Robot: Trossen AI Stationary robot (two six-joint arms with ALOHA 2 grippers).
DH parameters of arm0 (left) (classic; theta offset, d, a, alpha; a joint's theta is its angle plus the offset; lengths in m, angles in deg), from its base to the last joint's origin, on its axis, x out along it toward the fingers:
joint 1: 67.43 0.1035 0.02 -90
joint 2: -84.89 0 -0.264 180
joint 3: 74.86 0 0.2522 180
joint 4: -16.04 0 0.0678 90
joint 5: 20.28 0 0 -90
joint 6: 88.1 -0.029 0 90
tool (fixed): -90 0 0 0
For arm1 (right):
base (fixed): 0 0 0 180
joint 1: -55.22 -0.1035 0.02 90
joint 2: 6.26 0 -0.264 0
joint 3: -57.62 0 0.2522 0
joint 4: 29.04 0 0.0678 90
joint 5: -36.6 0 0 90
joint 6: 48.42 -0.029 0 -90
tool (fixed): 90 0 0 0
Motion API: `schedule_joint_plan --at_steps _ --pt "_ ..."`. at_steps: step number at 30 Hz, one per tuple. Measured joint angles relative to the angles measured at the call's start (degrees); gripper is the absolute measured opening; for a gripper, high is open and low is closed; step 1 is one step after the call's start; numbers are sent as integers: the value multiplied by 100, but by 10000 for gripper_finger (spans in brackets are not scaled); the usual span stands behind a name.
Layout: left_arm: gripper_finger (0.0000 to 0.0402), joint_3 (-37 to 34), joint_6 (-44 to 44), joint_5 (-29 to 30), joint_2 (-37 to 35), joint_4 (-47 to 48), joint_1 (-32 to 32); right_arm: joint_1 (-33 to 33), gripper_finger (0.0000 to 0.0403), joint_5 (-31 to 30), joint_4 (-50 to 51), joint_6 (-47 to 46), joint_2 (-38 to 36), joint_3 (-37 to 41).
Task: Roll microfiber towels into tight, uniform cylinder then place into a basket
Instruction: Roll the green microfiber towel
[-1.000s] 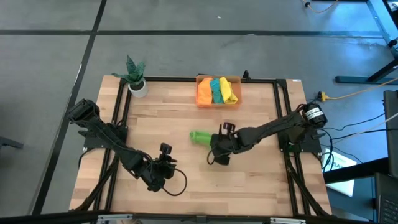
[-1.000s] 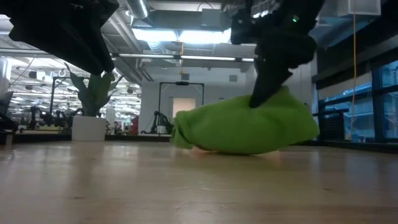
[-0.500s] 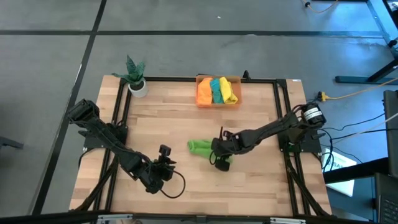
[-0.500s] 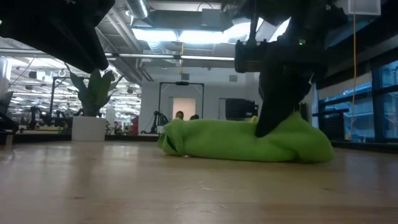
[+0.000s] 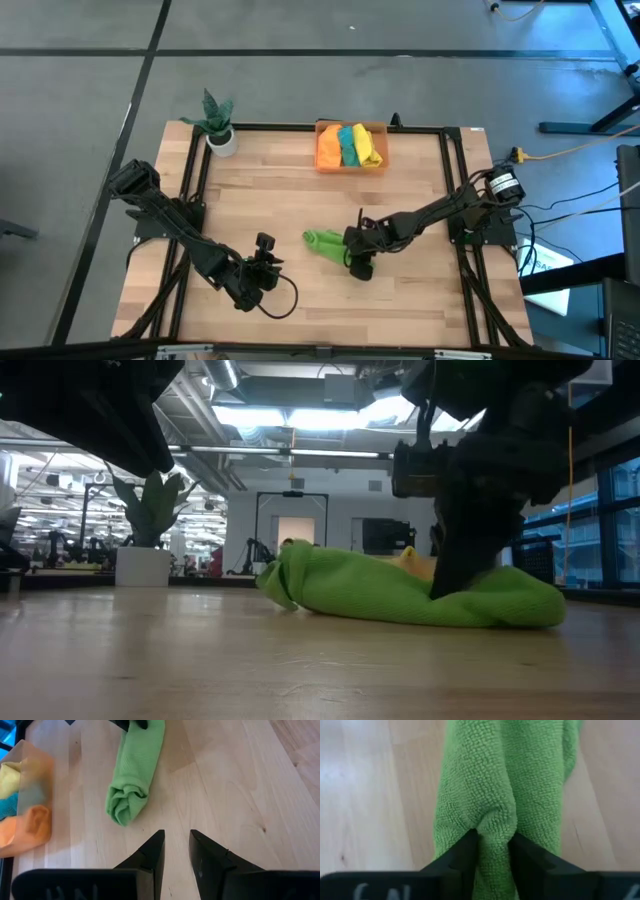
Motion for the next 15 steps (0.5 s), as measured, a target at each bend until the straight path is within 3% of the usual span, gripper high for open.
schedule_joint_plan --at_steps 9,15 --pt "80 0 3 2 0 14 0 30 189 38 -175 337 2 -48" --pt "80 0 1 2 0 17 0 218 211 403 622 348 -67 -425"
